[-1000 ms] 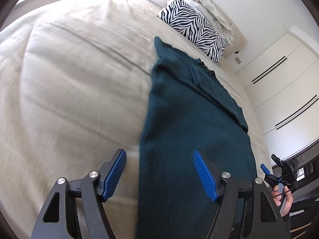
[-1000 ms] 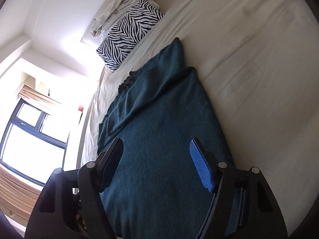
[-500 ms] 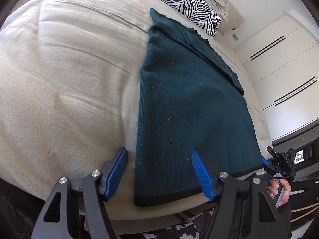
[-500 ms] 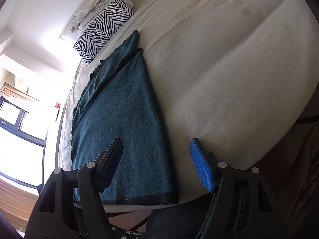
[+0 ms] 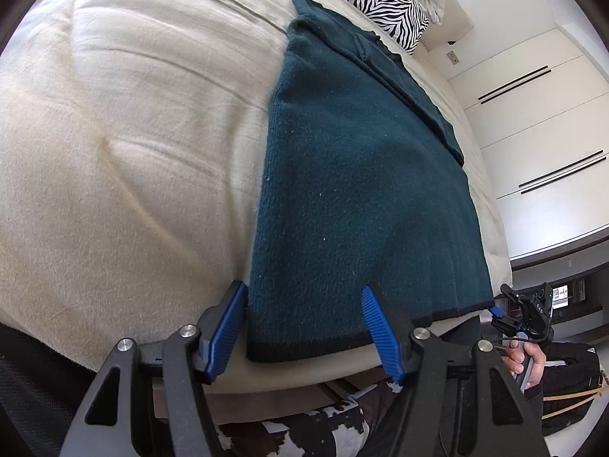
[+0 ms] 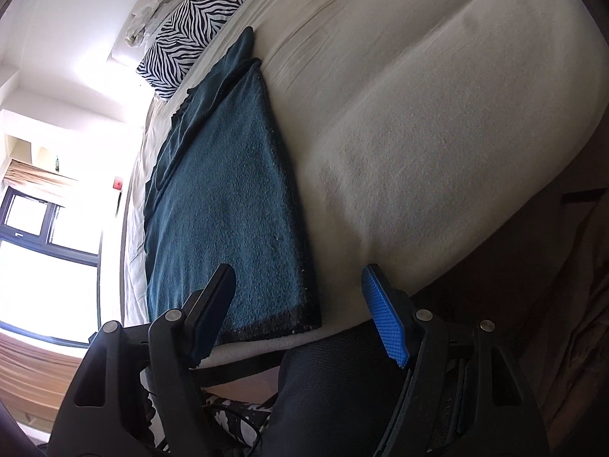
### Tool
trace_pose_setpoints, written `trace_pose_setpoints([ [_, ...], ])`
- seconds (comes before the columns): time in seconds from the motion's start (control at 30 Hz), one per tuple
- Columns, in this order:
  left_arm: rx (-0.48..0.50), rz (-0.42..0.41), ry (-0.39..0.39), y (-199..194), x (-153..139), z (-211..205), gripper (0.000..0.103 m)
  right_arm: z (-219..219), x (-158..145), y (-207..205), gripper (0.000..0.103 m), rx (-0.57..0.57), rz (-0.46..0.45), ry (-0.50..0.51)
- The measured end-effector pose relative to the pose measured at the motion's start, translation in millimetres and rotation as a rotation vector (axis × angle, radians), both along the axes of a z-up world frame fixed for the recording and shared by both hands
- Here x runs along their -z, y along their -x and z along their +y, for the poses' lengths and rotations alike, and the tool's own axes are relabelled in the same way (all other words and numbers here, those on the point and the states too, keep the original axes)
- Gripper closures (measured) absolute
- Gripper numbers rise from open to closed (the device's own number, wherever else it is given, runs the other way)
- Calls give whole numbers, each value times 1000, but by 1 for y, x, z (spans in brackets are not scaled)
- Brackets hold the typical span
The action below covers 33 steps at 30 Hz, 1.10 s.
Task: Fold small clothes
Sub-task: 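Grasp the sweater hem with the left gripper while the right gripper grasps it too, then lift the hem with both grippers and fold it toward the collar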
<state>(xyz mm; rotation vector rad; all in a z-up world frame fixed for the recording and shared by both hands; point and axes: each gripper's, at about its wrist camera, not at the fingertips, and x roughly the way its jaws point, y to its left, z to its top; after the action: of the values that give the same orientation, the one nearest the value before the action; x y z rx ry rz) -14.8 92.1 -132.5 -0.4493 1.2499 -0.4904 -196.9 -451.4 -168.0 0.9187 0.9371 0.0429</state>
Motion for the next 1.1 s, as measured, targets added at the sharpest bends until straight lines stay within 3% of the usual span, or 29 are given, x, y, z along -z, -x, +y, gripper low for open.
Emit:
trace_pose_setpoints([
  [0.1, 11, 4, 0, 2, 1, 3, 41, 7, 4, -7, 37, -25, 16, -14],
  [0.17, 7, 10, -2, 1, 2, 6, 50, 9, 7, -11, 39, -21, 17, -26],
  [0.27, -5, 23, 3, 0, 4, 12, 60, 9, 7, -14, 52, -20, 19, -31],
  [0.33, -12, 32, 13, 0, 6, 16, 63, 10, 8, -15, 71, -30, 21, -28],
  [0.47, -27, 50, 42, 1, 9, 22, 63, 12, 8, -15, 76, -35, 19, -24],
  [0.63, -37, 69, 78, 0, 12, 28, 64, 14, 8, -16, 92, -39, 19, -11],
  [0.7, -27, 62, 42, 1, 11, 28, 72, 14, 9, -15, 94, -36, 15, -11],
  [0.77, -29, 62, 11, 2, 11, 26, 95, 14, 8, -15, 95, -36, 10, -5],
  [0.97, -39, 28, -1, 6, 4, 26, 96, 19, 1, -16, 97, -40, 1, 42],
  [1.1, -55, 11, 46, 6, -7, 29, 96, 21, -11, -14, 97, -42, -23, 53],
])
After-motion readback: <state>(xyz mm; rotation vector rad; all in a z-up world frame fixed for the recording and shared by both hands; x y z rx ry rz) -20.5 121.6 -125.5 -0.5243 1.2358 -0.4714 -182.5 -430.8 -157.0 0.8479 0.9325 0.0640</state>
